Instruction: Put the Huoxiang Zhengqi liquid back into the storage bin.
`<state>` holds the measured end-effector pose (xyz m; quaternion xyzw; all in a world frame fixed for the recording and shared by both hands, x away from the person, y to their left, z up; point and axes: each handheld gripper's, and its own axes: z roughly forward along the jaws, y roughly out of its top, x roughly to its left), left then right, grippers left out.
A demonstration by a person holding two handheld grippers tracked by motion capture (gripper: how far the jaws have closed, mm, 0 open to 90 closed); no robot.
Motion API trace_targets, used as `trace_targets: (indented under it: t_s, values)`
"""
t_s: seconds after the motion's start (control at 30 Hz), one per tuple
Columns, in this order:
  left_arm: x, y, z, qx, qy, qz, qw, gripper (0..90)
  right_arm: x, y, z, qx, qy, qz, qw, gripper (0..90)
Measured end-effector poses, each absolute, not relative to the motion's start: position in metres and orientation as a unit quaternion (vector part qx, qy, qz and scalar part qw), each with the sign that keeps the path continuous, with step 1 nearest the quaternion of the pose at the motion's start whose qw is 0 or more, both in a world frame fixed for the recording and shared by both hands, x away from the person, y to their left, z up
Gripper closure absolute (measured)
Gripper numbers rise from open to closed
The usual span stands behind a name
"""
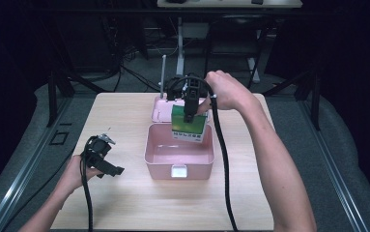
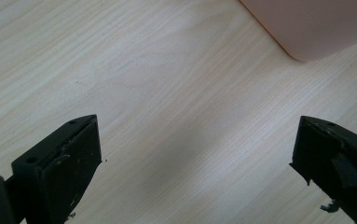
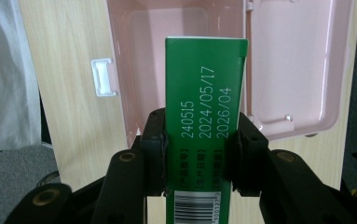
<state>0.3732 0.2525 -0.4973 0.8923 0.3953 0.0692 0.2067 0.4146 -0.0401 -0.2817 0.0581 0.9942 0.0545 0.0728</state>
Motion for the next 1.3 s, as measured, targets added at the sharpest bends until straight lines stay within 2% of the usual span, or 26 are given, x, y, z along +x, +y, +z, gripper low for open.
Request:
trace_targets:
  t_s: [0.43,1.3]
  values:
    - [0.374,0.254,-0.498,0.891,0.397,0.068,0.211,0.8,0.411,-0.027,-0.305,0.043,0.996,0.048,0.067,63.0]
    - [0.373,0.253,-0.501,0.892,0.394,0.067,0.211,0.7,0.408,-0.034,-0.359,0.047,0.997,0.029,0.053,63.0]
